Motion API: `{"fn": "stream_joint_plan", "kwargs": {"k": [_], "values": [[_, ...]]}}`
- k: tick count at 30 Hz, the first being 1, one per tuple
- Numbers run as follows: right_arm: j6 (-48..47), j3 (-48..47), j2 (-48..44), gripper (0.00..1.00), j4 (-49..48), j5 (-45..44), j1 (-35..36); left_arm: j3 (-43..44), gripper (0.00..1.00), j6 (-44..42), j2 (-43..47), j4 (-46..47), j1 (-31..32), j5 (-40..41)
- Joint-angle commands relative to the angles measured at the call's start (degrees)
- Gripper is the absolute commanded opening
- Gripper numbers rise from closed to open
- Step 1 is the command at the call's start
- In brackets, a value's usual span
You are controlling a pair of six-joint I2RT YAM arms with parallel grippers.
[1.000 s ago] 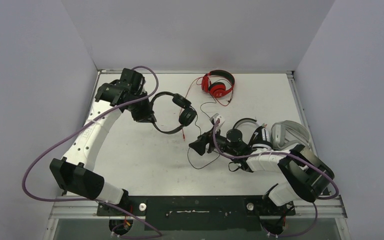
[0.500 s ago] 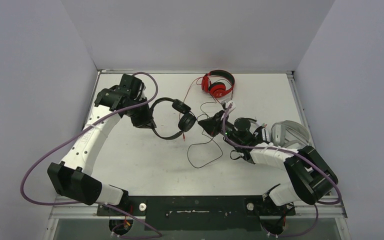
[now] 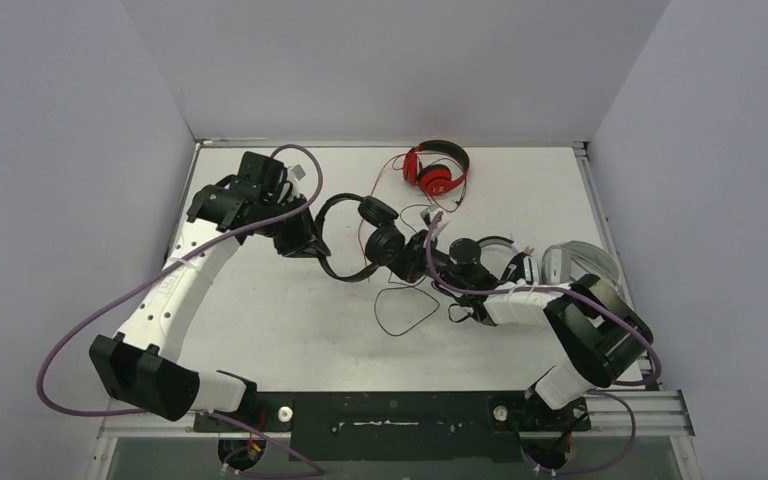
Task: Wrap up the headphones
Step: Wrap the headphones cable around the headphones.
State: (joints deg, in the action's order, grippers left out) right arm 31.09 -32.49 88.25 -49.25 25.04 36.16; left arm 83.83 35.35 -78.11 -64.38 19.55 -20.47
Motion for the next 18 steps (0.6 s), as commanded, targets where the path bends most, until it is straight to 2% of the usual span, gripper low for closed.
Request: {"fn": "stream_joint_plan", "kwargs": {"k": [1,7,11,18], "values": [[1.7,-0.3,0.0,0.10,-8.6,2.2,3.2,0.3,0.00,2.2,1.4,7.2,1.6,-7.3],[4.1,4.3,-1.8,0.22,-17.9,4.3,5.1,-1.3,0.00,6.5,1.7,12.5,1.7,-10.6],[3.3,5.7,-2.2,0.32,-19.2,4.3,7.0,-2.6,0.00,9.8,2.1,16.4,2.3,-12.9],[3.6,6.3,-1.1,0.33,-20.3,3.4,11.0,-6.4,0.00,20.2,4.4,26.8,2.4,-15.5]]}}
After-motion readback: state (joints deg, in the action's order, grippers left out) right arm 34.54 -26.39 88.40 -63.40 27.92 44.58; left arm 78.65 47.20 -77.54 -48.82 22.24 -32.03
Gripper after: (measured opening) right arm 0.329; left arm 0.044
